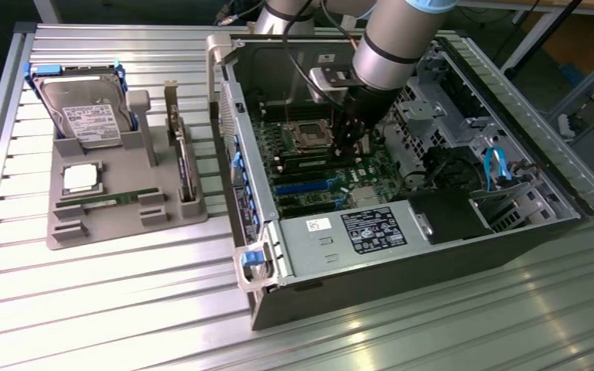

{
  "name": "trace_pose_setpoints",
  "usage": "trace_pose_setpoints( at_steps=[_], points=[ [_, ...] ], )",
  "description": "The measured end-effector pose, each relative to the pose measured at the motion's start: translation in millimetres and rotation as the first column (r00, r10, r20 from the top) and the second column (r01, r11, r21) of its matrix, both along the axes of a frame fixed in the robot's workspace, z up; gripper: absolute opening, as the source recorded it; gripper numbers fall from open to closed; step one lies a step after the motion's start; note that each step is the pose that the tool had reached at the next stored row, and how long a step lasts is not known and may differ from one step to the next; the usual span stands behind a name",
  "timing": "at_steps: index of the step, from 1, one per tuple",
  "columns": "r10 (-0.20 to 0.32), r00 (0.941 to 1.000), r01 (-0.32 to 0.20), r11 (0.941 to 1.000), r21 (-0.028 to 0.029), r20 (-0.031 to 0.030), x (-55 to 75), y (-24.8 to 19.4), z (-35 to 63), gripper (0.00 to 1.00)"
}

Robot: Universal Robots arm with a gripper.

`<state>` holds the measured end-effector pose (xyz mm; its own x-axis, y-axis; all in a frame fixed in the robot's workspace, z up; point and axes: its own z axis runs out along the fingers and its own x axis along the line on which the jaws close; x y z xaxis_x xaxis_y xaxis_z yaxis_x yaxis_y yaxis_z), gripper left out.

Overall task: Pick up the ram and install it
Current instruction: 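Insert the ram into the slot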

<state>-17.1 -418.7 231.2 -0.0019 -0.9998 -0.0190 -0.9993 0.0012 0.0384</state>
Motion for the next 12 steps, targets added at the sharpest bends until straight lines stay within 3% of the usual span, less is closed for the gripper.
trace_pose_setpoints(
  at_steps=[8, 11, 12],
  points=[
    [0.0, 1.0, 0.0, 1.0, -0.0001, 0.0, 0.0, 0.0, -1.5, 0.13],
    [0.0, 1.0, 0.0, 1.0, 0.0, 0.0, 0.0, 0.0, -1.6, 0.25],
    [0.0, 1.0, 0.0, 1.0, 0.0, 0.0, 0.0, 0.0, -1.6, 0.25]
  ],
)
